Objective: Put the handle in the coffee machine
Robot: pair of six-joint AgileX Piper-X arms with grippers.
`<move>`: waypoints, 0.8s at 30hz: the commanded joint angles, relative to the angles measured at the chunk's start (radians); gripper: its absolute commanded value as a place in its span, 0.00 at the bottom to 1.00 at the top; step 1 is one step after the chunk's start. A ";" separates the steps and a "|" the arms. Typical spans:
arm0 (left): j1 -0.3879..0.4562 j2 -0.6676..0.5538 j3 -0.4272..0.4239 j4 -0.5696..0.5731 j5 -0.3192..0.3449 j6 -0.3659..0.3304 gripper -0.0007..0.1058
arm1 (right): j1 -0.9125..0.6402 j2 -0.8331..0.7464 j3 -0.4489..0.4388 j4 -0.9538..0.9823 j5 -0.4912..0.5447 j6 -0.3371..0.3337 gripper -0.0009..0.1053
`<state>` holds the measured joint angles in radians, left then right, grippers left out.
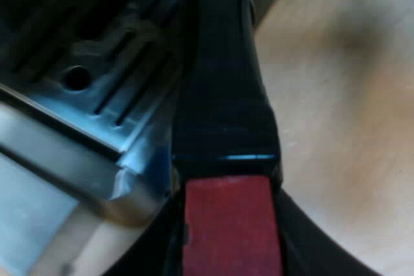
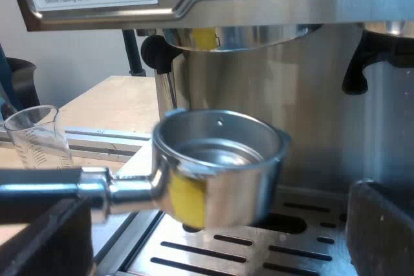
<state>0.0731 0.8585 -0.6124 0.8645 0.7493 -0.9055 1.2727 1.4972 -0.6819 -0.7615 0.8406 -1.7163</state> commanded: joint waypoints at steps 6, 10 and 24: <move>0.134 0.060 -0.042 0.000 0.144 0.100 0.01 | 0.000 -0.002 -0.006 -0.013 0.009 -0.008 0.76; 0.155 0.094 -0.055 0.023 0.160 0.143 0.01 | 0.000 -0.002 -0.006 -0.013 0.009 -0.008 0.76; 0.158 0.259 -0.098 0.036 0.240 0.306 0.01 | 0.000 -0.002 -0.006 -0.013 0.009 -0.008 0.76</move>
<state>0.2323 1.1203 -0.6947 0.9291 0.9134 -0.6102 1.2727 1.4972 -0.6819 -0.7615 0.8416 -1.7163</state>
